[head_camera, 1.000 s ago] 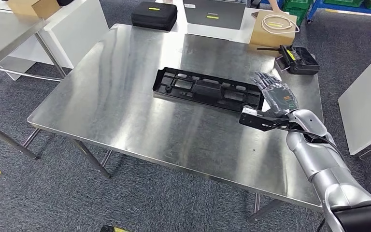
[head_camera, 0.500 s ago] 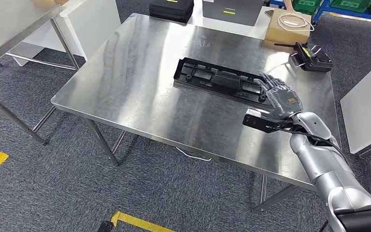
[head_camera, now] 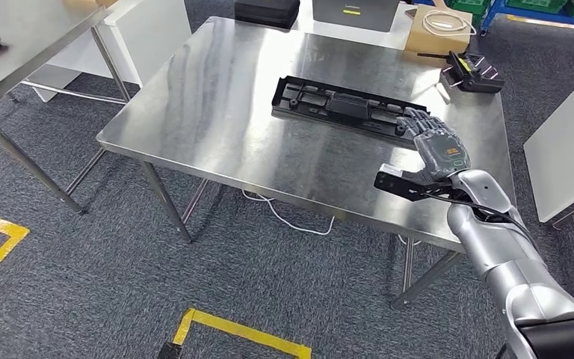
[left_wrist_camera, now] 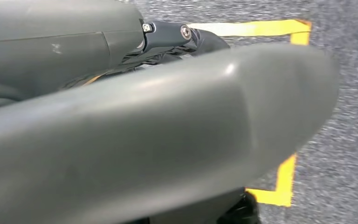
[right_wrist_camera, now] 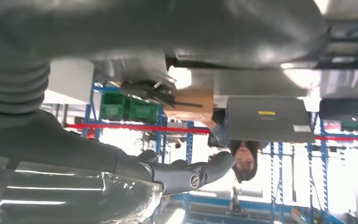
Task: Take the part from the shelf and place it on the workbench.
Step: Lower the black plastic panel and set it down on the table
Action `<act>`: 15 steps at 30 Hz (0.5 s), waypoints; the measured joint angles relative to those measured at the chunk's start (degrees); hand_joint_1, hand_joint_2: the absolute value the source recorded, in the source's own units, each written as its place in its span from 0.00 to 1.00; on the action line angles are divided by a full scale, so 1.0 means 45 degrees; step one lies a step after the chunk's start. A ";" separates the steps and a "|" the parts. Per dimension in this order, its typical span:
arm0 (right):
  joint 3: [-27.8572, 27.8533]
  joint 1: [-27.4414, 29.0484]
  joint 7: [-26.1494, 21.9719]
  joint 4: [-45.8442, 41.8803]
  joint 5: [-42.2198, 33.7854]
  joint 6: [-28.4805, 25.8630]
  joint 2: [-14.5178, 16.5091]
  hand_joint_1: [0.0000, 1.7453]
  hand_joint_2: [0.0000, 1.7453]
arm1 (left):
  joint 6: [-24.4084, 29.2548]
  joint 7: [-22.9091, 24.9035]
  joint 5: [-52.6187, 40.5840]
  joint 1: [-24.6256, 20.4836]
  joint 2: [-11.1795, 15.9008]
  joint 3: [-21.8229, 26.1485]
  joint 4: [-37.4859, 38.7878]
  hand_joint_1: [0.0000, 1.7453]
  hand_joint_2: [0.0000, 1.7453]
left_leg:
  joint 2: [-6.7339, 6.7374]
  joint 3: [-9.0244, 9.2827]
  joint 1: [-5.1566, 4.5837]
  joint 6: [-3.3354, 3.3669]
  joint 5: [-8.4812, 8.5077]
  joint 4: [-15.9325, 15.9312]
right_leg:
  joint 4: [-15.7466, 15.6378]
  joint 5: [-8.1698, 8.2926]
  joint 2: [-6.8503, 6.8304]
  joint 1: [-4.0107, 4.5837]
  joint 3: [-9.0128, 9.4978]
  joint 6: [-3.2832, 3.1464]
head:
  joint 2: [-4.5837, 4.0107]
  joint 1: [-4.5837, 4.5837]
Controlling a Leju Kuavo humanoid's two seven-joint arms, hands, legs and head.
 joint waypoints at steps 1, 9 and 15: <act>-0.0009 0.0011 0.0085 0.0098 -0.0004 -0.0044 0.0015 0.00 1.00 | 0.0007 0.0006 -0.0001 0.0000 0.0002 0.0001 0.0000 0.00 0.00 | 0.0018 0.0173 0.0120 -0.0133 0.0144 0.0200 | 0.0017 0.0142 -0.0015 -0.0081 -0.0190 0.0109 | -0.0001 -0.0002; -0.0407 0.0222 0.0505 0.0882 -0.0177 -0.0521 0.0061 0.00 1.00 | 0.0075 0.0074 -0.0064 -0.0066 -0.0016 0.0057 -0.0013 0.00 0.00 | -0.0038 0.2998 0.0277 -0.0026 0.0486 -0.3518 | 0.0217 0.1026 -0.0087 -0.0280 -0.1188 0.1286 | -0.0001 -0.0083; -0.0635 0.0562 0.0494 0.1417 -0.0305 -0.0533 -0.0011 0.00 1.00 | 0.0136 0.0104 -0.0077 -0.0054 -0.0017 0.0140 -0.0015 0.00 0.00 | 0.0045 0.1833 -0.0061 0.0800 0.1571 -0.3615 | 0.3838 -0.1446 0.0012 -0.0162 -0.2314 0.1034 | -0.0001 0.0032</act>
